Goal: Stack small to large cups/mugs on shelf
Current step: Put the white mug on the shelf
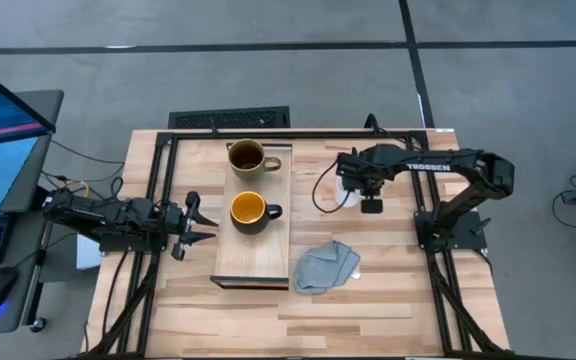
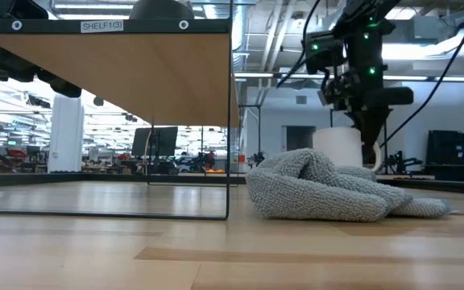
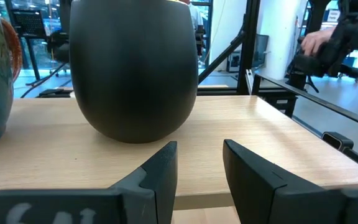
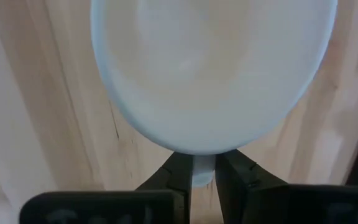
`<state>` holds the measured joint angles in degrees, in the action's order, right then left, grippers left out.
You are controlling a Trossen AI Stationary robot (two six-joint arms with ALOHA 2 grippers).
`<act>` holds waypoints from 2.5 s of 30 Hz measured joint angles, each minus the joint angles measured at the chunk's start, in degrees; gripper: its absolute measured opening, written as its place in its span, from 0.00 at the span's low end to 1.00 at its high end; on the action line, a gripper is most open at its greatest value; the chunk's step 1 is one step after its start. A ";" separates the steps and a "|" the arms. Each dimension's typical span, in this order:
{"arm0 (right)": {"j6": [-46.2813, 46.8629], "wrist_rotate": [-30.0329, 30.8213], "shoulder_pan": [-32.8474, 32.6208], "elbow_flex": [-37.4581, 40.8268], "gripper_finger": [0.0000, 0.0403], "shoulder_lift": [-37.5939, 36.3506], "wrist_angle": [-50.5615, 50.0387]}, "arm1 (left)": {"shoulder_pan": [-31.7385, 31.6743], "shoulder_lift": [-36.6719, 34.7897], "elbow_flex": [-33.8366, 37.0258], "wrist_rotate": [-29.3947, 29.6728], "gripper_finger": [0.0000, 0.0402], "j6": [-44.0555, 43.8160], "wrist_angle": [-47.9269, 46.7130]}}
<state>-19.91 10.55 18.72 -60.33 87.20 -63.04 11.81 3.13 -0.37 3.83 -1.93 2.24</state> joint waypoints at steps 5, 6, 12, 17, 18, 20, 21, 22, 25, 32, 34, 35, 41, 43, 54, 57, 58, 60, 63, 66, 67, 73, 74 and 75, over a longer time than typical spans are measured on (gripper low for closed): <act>0.70 0.00 -0.19 -3.99 0.15 0.00 -2.46 | 0.00 0.00 0.00 0.01 0.30 0.25 0.00; 1.02 0.02 -0.35 -4.80 0.15 0.00 -3.20 | 0.00 -0.02 -0.01 0.01 0.30 0.26 0.00; 4.78 0.02 -3.01 -10.36 0.15 0.00 -8.60 | 0.00 0.00 0.00 0.01 0.30 0.26 0.00; 8.71 0.02 -7.17 -15.43 0.15 0.00 -13.61 | 0.00 -0.02 0.01 0.01 0.30 0.26 0.00; 9.76 0.02 -8.11 -16.56 0.15 0.00 -14.35 | 0.00 -0.02 0.01 0.01 0.30 0.24 0.01; 12.03 0.02 -10.21 -18.55 0.15 0.00 -16.21 | 0.00 -0.01 0.01 0.01 0.30 0.24 0.00; 13.29 0.02 -11.39 -19.67 0.15 0.00 -16.94 | 0.00 -0.02 -0.01 0.01 0.30 0.24 0.02; 14.55 0.02 -12.55 -20.84 0.15 0.00 -17.39 | 0.00 0.00 0.00 0.01 0.30 0.24 0.00; 18.14 0.02 -16.27 -23.75 0.15 0.00 -18.74 | 0.00 0.01 0.01 0.01 0.30 0.24 0.00; 25.97 0.11 -25.28 -29.35 0.15 0.00 -19.02 | -0.02 -0.02 -0.01 -0.01 0.30 -0.14 0.00; 28.23 1.03 -27.82 -30.38 0.14 0.00 -19.14 | 0.00 -0.01 0.01 -0.01 0.30 -0.26 0.02; 29.28 1.81 -29.10 -30.87 0.14 0.02 -19.24 | 0.00 0.00 -0.01 -0.01 0.30 -0.26 0.01; 32.09 4.85 -35.15 -32.45 0.08 0.26 -19.08 | 0.00 -0.01 0.01 -0.01 0.30 -0.75 0.00; 33.29 4.85 -36.32 -32.45 0.05 0.27 -18.99 | 0.00 -0.02 -0.01 -0.02 0.30 -1.29 0.01; 39.03 15.74 -41.49 -32.45 0.03 0.28 -16.67 | 0.00 -0.02 -0.02 -0.04 0.30 -2.41 0.00; 38.98 20.42 -43.84 -32.45 0.03 0.28 -13.93 | 0.00 -0.02 -0.01 -0.04 0.30 -3.05 0.00; 38.96 22.04 -44.70 -32.45 0.03 0.28 -13.11 | 0.00 -0.01 -0.01 -0.04 0.30 -3.22 0.02; 37.78 24.93 -46.34 -32.45 0.03 0.28 -11.56 | 0.00 -0.02 0.01 -0.04 0.30 -3.28 0.01; 34.52 30.09 -48.37 -32.45 0.03 1.21 -7.07 | 0.00 -0.01 0.01 -0.04 0.30 -3.28 0.00; 28.88 33.38 -49.96 -32.38 0.03 3.17 -3.57 | 0.00 -0.02 0.00 -0.06 0.30 -3.28 0.00; 27.22 34.47 -50.11 -32.40 0.03 3.99 -1.98 | 0.00 -0.02 -0.01 -0.06 0.30 -3.28 0.00; 18.65 44.94 -50.07 -32.34 0.03 10.36 4.92 | 0.00 -0.02 0.01 -0.34 0.30 -3.28 -0.02; 16.68 47.19 -50.05 -32.34 0.03 11.21 6.80 | 0.00 -0.02 0.00 -0.46 0.30 -3.28 -0.05; 14.43 48.95 -50.06 -32.34 0.03 12.20 9.26 | 0.00 -0.02 0.01 -0.58 0.30 -3.28 -0.09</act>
<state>-5.48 59.49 -31.34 -92.66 99.40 -53.78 11.81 3.11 -0.36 3.25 -5.21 2.15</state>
